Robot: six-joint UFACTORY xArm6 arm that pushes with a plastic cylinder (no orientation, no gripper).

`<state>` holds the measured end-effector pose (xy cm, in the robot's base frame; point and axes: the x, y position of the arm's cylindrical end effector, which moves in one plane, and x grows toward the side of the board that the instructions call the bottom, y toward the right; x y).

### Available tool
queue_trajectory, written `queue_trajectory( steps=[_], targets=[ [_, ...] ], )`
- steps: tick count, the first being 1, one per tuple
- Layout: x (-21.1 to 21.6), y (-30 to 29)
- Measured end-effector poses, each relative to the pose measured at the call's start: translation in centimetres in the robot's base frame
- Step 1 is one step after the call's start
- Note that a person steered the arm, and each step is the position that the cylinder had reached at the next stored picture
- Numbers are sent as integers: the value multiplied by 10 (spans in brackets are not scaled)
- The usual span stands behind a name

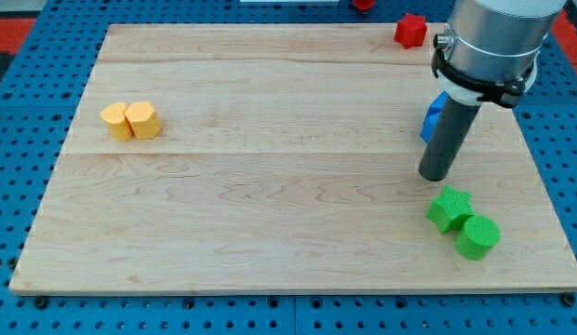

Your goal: Push the blue cube along with blue triangle towards top right

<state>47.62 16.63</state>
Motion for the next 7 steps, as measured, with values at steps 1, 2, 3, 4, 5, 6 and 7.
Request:
queue_trajectory(
  steps=[1, 2, 3, 4, 5, 6, 7],
  targets=[
    [-15, -7],
    [-18, -7],
    [2, -12],
    [7, -14],
    [7, -14],
    [-17, 10],
    [-53, 36]
  ],
)
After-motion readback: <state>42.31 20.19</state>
